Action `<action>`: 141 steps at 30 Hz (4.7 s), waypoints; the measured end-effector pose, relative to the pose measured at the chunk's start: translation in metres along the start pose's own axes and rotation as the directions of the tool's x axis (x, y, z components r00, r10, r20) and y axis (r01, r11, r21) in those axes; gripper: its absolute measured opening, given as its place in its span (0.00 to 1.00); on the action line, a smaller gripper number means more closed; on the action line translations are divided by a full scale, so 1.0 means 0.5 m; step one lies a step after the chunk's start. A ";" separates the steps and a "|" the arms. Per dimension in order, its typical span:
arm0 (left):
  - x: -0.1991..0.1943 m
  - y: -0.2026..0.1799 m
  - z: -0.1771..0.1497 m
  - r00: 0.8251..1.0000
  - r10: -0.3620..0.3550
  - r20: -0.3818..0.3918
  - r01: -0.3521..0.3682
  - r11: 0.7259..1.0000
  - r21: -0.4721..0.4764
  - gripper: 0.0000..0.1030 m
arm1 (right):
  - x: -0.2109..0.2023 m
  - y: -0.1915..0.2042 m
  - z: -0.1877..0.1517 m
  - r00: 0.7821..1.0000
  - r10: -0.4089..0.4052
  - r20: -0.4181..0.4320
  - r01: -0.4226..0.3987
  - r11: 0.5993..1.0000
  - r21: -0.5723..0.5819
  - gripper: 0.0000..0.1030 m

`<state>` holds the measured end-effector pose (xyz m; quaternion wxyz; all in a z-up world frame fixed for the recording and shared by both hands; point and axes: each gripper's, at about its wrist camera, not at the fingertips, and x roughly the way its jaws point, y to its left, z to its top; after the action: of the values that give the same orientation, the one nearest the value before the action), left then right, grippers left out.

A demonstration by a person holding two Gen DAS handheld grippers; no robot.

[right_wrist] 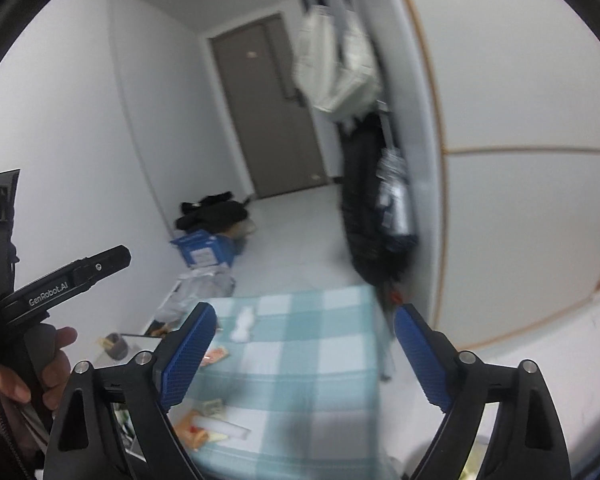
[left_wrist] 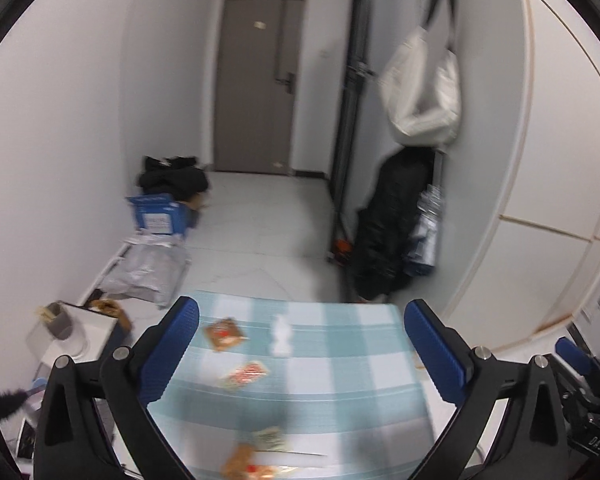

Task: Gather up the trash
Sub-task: 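Move both tools back over the table, then lower the right tool toward the white paper strip on the cloth, then close the right tool on the white paper strip and lift it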

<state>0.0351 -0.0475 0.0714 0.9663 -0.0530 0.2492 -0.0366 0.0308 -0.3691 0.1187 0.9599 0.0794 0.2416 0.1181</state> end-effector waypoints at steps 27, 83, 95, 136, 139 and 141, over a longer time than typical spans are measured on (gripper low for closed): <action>0.103 0.242 -0.155 0.987 0.100 -0.129 -0.115 0.986 -0.118 0.99 | 0.272 0.221 -0.259 0.894 0.084 -0.441 -0.176 0.969 -0.174 0.99; 0.119 0.382 -0.172 0.966 0.001 -0.257 -0.090 0.938 -0.335 0.99 | 0.397 0.275 -0.396 0.860 -0.228 -0.455 0.144 0.966 -0.212 0.48; 0.128 0.374 -0.176 0.959 0.015 -0.283 -0.110 0.940 -0.322 0.99 | 0.397 0.231 -0.371 0.861 -0.135 -0.490 0.092 0.990 -0.110 0.34; 0.152 0.341 -0.185 0.940 0.050 -0.338 -0.143 0.956 -0.256 0.99 | 0.440 0.189 -0.285 0.767 -0.035 -0.640 -0.371 0.790 -0.488 0.69; 0.156 0.338 -0.185 0.937 0.054 -0.345 -0.147 0.957 -0.251 0.99 | 0.464 0.167 -0.269 0.769 -0.030 -0.639 -0.358 0.808 -0.468 0.67; 0.158 0.333 -0.185 0.935 0.067 -0.348 -0.158 0.958 -0.239 0.99 | 0.482 0.158 -0.266 0.748 -0.006 -0.663 -0.377 0.819 -0.433 0.59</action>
<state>0.0667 0.1020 -0.0672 0.8944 -0.1592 0.4157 0.0442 0.1580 -0.2168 -0.0876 0.7838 -0.2153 0.4990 0.3005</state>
